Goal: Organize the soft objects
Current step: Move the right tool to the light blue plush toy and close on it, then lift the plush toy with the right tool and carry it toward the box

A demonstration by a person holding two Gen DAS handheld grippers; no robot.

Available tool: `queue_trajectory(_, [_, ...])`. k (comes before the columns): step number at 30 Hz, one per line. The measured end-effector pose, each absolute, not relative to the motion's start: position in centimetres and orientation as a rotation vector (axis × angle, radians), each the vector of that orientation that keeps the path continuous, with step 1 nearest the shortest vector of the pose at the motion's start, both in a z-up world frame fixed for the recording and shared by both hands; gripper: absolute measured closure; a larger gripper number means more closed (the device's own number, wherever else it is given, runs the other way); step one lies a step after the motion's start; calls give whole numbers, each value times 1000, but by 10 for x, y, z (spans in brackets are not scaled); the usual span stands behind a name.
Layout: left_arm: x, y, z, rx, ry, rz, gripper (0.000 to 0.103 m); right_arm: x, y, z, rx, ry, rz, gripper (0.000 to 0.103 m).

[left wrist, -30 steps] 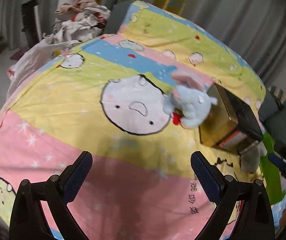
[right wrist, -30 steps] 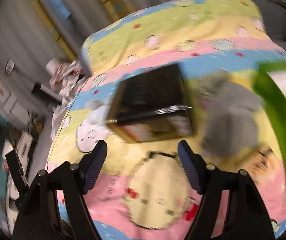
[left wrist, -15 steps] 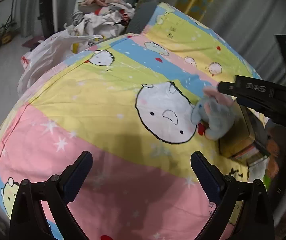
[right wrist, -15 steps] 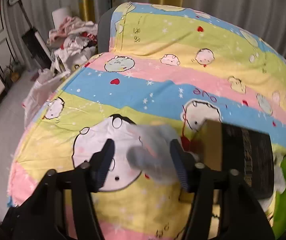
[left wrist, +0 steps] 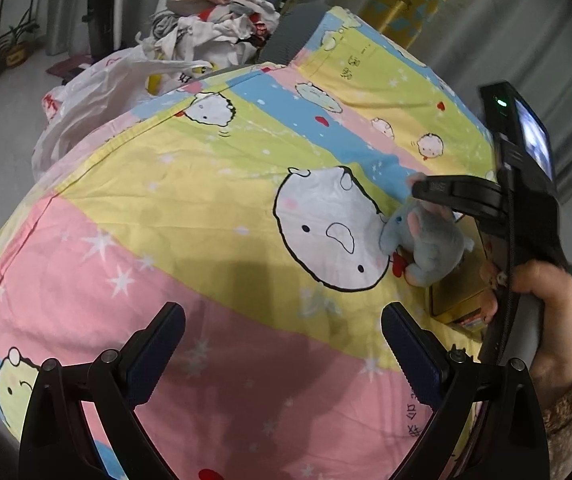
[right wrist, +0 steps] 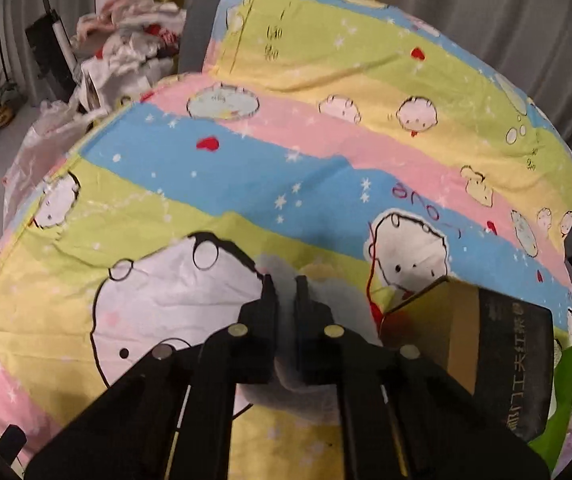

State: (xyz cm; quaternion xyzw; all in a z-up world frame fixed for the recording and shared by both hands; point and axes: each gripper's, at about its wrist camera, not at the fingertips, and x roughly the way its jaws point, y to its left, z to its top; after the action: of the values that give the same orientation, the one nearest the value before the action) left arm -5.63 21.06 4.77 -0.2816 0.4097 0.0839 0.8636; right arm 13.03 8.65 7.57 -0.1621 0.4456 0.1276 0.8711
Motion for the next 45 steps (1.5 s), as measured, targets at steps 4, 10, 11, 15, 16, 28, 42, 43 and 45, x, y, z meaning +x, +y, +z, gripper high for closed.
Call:
queue_trajectory(4, [-58, 211, 49, -594, 856, 185, 4, 117, 70, 100, -175, 931, 376, 98])
queue_trajectory(10, [-57, 208, 47, -611, 868, 173, 4, 77, 45, 139, 10, 914, 540, 100])
queue_trajectory(11, [-57, 207, 48, -609, 869, 169, 4, 68, 40, 146, 29, 900, 557, 100])
queue_trajectory(15, [-59, 203, 52, -605, 854, 148, 4, 39, 34, 163, -30, 845, 567, 98])
queue_trajectory(16, [-60, 204, 51, -607, 857, 153, 4, 37, 37, 162, -68, 847, 539, 96])
queue_trajectory(28, [-63, 216, 49, -642, 853, 175, 4, 81, 72, 87, -122, 1068, 466, 27])
queue_trajectory(42, [-63, 218, 50, -639, 853, 171, 4, 87, 74, 46, -136, 1081, 454, 41])
queue_trajectory(43, [-64, 217, 51, -636, 850, 173, 4, 83, 69, 50, -110, 1073, 457, 41])
queue_trajectory(45, [-66, 215, 54, -625, 840, 175, 4, 70, 53, 66, -63, 1052, 487, 41])
